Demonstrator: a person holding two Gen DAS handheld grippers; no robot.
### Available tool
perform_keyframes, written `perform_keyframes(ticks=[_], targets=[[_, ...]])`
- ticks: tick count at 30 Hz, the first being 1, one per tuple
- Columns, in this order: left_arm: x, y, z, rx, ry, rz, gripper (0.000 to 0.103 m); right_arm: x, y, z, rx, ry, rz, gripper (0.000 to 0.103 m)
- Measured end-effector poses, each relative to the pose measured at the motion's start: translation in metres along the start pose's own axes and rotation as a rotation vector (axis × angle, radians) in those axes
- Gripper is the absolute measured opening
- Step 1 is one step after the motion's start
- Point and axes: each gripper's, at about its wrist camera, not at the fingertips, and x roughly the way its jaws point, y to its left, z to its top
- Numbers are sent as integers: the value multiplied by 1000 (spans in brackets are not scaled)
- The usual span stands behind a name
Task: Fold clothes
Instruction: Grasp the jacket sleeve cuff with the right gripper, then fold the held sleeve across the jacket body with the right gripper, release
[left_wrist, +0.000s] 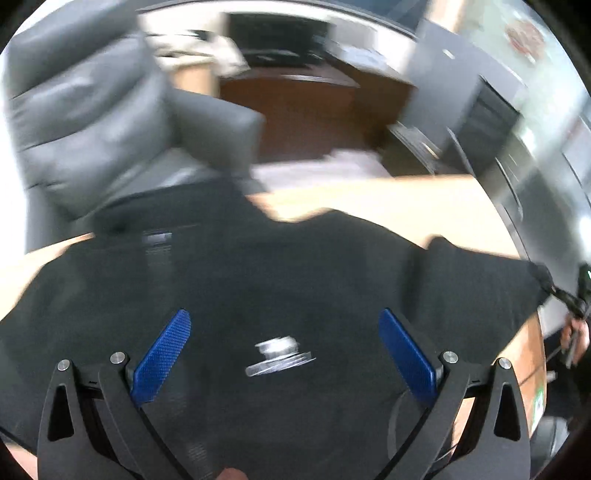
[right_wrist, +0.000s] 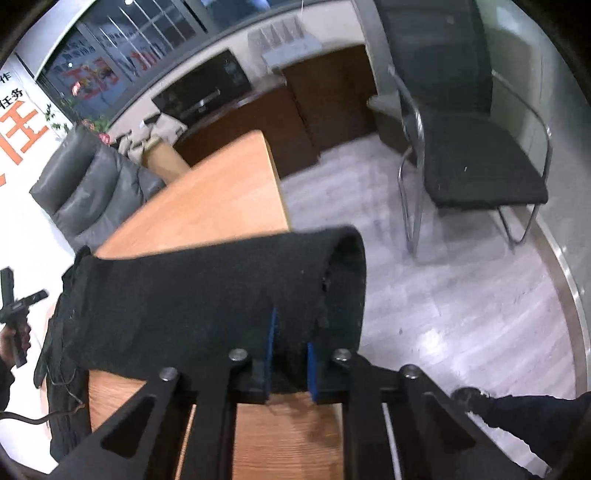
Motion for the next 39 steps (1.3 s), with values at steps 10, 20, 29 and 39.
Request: perform_keyframes(ticks=[10,20,29,39], targets=[[-236,180,-117,-233,-106,335,103,-139,229,50,-333,-353,113,6],[-318,246,-203,-150,-111,311,103,-43,518,-24,-574,-250,391,6],[-232,226,-213,29,-163,10,103,108,710,-124,-661,-74,515,5],[-222,268,-194,69,-234,-51,103,229,809,-200,-731,72,479,9]])
